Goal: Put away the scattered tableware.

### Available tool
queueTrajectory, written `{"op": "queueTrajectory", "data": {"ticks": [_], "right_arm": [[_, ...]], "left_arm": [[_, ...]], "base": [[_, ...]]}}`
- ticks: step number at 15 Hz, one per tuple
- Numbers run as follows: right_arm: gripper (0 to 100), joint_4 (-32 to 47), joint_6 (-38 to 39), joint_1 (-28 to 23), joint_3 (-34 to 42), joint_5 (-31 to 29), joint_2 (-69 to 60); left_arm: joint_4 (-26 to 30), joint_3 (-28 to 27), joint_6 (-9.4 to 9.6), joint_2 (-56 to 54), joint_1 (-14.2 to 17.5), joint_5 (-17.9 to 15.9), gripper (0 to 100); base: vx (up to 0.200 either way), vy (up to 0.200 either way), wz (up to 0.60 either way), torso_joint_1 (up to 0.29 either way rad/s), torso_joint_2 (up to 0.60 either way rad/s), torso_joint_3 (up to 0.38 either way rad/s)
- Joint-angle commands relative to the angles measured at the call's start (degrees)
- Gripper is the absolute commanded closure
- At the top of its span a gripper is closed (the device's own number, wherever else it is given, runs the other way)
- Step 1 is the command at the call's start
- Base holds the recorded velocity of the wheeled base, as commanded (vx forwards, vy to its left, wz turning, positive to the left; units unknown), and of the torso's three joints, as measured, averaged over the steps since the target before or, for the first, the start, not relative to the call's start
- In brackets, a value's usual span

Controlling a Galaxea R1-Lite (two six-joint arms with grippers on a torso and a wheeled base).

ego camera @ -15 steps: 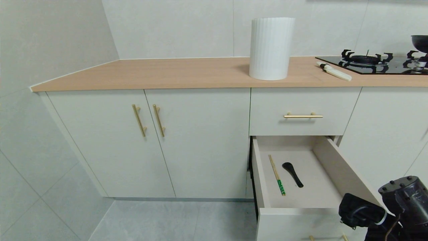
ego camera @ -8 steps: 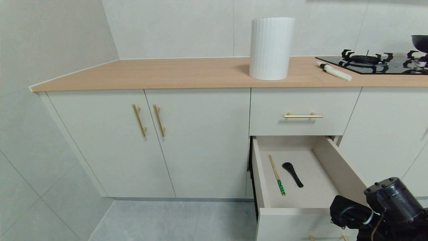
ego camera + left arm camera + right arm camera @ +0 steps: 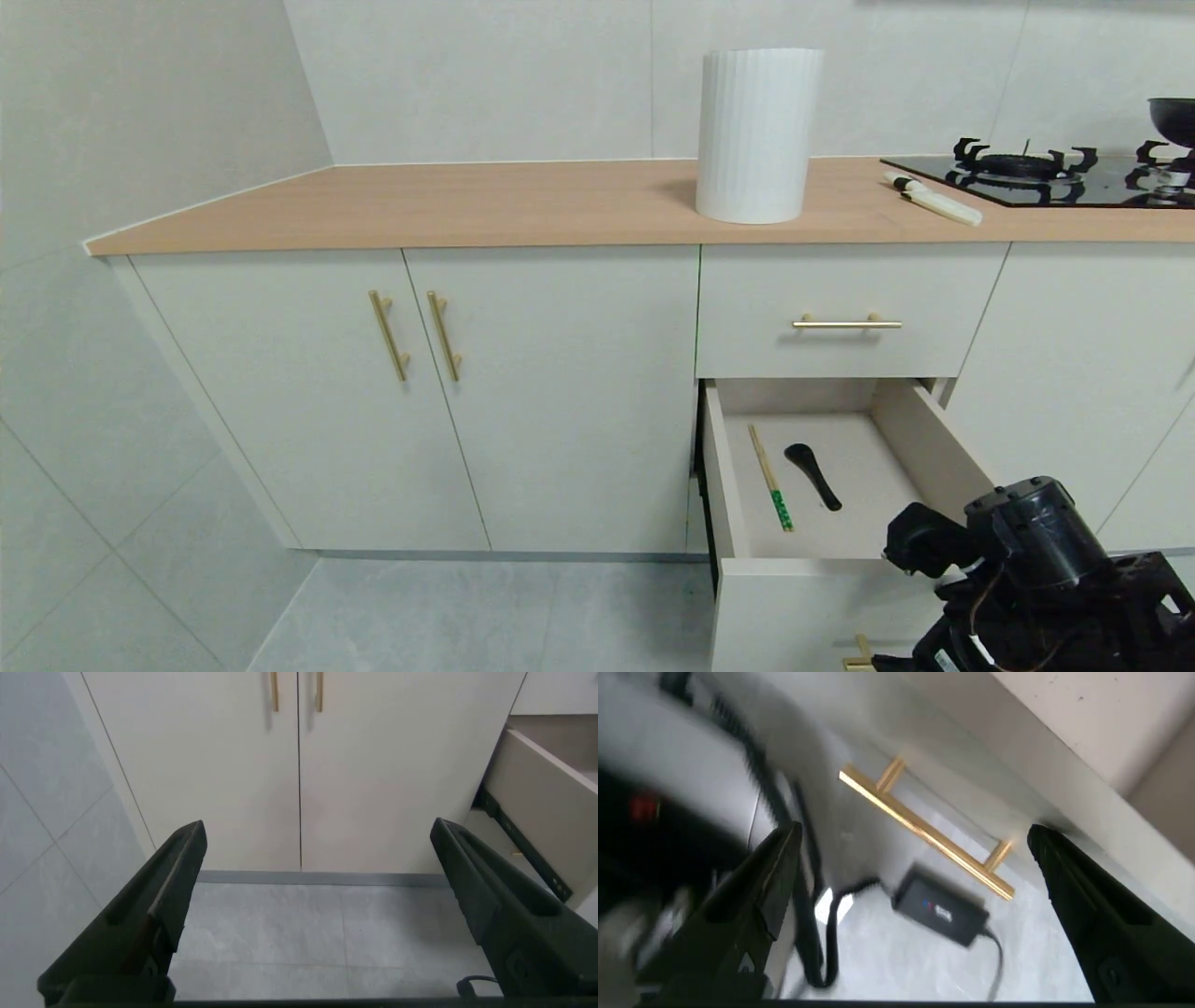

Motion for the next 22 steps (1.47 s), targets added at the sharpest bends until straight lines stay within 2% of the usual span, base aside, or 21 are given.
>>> {"op": "queueTrajectory", "data": {"ticks": [1,5,10,16,22], "right_arm": [[0,-1.3,0.4,-0.6,0.1,-0.3,3.6],[0,-7.5,3.7,-1.6,-0.5,-0.9,8.2],[0,-21.4,9.8,-4.5,-2.0,-2.7,16.9],[0,-37.1,18.3,-6.1,-7.9,-9.8,29.6],[0,-43.0,18.7,-8.5,-10.5,-10.0,32.2]], "left_arm": [[0.0,0.0,-0.01,0.1,0.0,0.0,0],[0.0,0.0,-0.01,0.1,0.0,0.1,0],[0.0,0.0,-0.01,0.1,0.0,0.0,0],[0.0,0.0,-0.01,0.1,0.0,0.0,0],[0.0,0.0,-0.01,0.1,0.0,0.0,0]], "base": [[0.0,0.0,0.0,0.0,0.0,0.0],[0.0,0.0,0.0,0.0,0.0,0.0],[0.0,0.0,0.0,0.0,0.0,0.0],[0.0,0.0,0.0,0.0,0.0,0.0],[0.0,0.0,0.0,0.0,0.0,0.0]]}}
